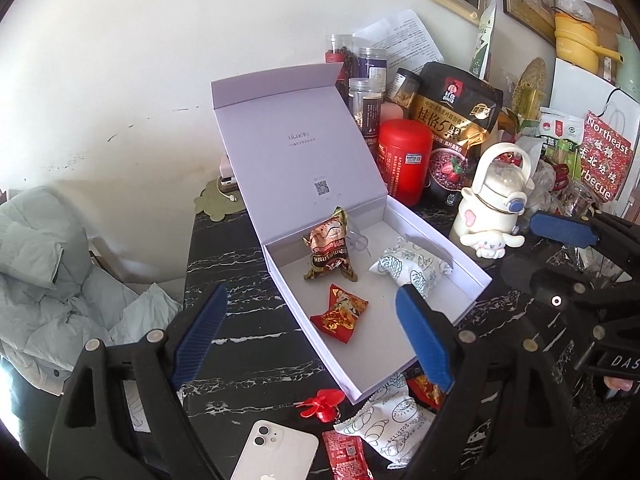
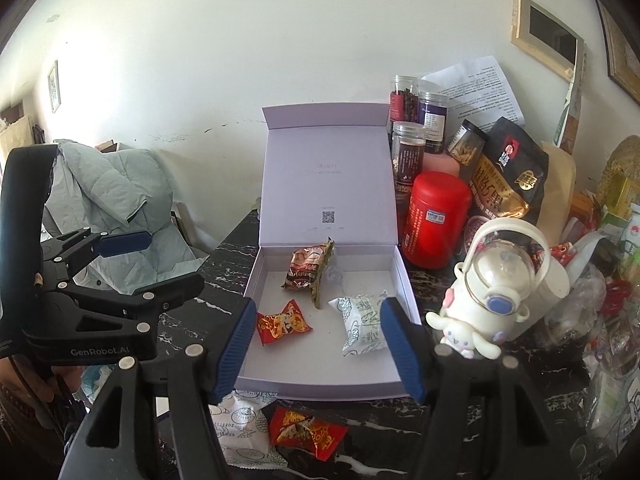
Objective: Organize objects
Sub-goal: 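Raise both open tools out of the box and pull back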
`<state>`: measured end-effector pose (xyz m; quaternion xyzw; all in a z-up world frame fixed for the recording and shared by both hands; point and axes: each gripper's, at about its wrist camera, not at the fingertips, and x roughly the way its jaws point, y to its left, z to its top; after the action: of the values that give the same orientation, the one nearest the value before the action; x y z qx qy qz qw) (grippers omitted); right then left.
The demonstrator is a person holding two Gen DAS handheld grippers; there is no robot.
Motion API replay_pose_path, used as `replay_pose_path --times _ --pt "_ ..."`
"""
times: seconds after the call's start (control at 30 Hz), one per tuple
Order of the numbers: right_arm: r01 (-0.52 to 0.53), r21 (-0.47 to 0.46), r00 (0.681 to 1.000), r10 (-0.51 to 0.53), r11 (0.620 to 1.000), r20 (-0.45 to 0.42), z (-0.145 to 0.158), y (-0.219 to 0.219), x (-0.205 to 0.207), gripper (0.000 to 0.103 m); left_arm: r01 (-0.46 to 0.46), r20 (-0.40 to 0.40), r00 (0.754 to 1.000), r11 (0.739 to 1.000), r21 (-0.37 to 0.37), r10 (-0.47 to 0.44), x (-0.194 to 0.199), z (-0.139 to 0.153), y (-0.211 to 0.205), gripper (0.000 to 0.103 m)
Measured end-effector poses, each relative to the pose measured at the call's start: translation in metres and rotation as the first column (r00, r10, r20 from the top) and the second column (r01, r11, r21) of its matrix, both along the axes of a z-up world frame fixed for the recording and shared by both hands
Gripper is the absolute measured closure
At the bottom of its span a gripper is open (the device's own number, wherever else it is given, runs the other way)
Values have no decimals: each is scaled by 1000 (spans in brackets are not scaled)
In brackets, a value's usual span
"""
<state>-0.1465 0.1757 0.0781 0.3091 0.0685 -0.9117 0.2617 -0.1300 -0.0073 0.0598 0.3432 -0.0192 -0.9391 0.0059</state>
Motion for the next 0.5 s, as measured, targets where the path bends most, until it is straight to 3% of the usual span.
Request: replay_pose_path --times 0.5 --pt "15 -20 1000 -15 1000 9 -2 10 38 31 -9 -41 999 1000 -26 8 40 9 3 11"
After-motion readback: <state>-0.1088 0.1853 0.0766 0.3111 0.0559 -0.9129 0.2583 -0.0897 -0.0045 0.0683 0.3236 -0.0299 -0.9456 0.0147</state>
